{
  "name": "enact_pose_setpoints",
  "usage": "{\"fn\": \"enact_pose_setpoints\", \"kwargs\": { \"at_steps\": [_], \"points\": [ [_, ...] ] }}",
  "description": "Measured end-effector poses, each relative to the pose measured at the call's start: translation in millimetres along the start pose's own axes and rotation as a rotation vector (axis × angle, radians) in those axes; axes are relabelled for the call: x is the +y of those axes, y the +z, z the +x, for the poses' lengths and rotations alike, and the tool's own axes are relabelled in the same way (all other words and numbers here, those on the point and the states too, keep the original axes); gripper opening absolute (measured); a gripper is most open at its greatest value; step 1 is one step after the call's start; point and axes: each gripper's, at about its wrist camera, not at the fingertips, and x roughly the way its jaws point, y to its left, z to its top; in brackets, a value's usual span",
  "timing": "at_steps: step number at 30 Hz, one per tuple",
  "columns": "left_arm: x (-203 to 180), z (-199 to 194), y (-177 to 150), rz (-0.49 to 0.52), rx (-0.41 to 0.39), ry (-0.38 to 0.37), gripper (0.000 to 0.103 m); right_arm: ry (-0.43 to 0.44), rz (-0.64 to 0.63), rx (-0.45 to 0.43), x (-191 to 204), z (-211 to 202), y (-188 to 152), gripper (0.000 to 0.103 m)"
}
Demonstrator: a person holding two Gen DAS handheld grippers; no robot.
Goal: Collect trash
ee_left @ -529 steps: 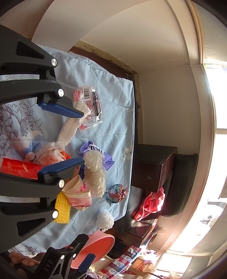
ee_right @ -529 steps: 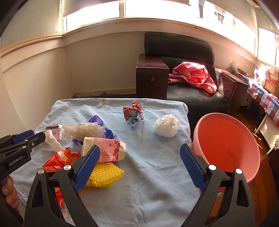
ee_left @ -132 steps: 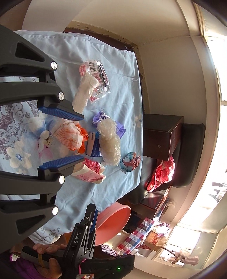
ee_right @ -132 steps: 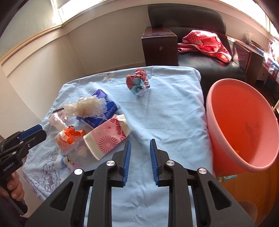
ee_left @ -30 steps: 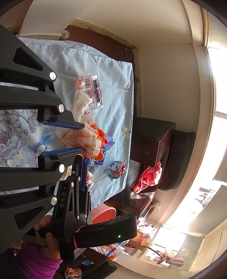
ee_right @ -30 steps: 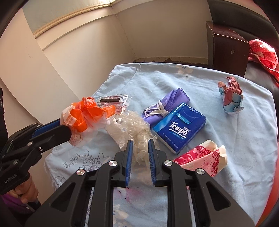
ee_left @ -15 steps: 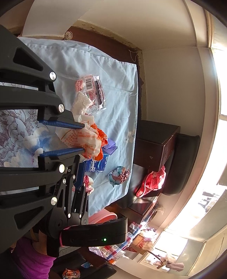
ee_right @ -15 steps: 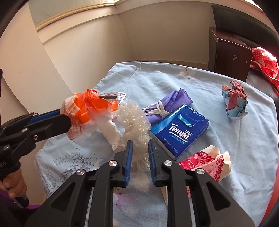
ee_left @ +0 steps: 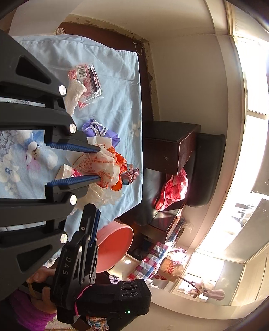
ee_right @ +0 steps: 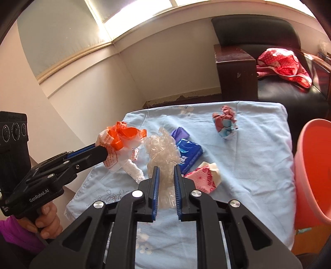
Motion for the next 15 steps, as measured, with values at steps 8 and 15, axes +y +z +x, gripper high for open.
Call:
{"fn": "enact_pose_setpoints", "kwargs": {
  "at_steps": [8,15],
  "points": [
    [-70,12,19,0.049,-0.018,-0.121,0.021,-0.152,0.100,-0.131,-59,-77,0,0.007],
    [-139,43,44,0.143,-0.020,-0.221,0.021,-0.206,0.215,-0.199,-120,-116,-2,0.002]
  ]
}}
